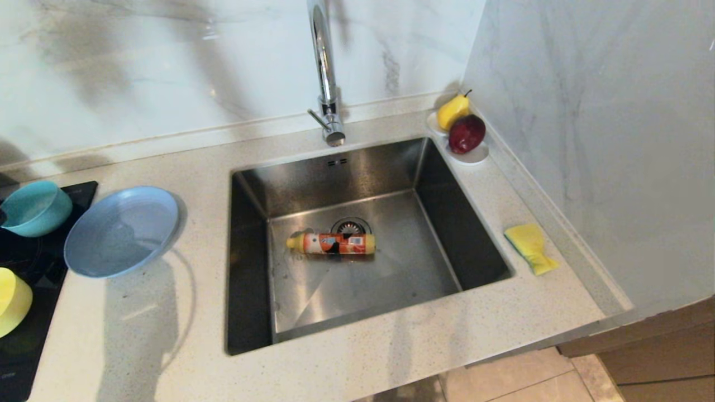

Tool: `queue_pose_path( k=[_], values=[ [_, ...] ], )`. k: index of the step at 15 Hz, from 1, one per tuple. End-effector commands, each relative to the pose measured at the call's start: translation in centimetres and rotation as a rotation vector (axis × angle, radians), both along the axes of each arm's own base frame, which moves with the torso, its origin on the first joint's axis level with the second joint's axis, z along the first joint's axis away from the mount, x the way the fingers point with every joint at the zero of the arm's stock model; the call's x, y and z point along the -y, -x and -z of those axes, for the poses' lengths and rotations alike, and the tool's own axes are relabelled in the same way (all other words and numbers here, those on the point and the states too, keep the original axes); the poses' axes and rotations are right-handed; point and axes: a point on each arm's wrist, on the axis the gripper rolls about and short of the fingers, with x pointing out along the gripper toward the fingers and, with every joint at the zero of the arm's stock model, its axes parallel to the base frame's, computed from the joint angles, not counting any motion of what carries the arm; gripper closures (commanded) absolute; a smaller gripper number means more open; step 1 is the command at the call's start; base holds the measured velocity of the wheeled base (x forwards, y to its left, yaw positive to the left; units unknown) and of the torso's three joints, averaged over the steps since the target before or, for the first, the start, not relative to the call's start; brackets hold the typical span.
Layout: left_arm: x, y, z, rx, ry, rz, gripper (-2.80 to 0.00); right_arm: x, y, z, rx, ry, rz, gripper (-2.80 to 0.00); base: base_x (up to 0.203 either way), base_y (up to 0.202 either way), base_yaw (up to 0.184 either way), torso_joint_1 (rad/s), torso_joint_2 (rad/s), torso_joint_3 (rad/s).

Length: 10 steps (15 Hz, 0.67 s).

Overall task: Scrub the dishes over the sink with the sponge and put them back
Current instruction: Place the bowl on the plate

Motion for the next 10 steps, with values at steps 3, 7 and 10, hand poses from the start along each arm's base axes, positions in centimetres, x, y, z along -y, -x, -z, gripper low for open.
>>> queue_pose_path(
  k=[3,7,10],
  values=[
    [-3.6,1.7,2.3,-0.009,0.192,0.016,-2.80,0.0,0.0,0.0,-0.002,0.000,0.000,0.00,0.000,0.000,0.000,0.000,0.00,0.000],
    [-3.3,2.3,3.6,-0.038,0.325,0.086,-2.80,0.0,0.0,0.0,0.000,0.000,0.000,0.00,0.000,0.000,0.000,0.000,0.00,0.000],
    [-3.8,2.0,5.7,-0.083,0.383,0.098,-2.80,0.0,0.0,0.0,-0.001,0.000,0.000,0.00,0.000,0.000,0.000,0.000,0.00,0.000]
  ],
)
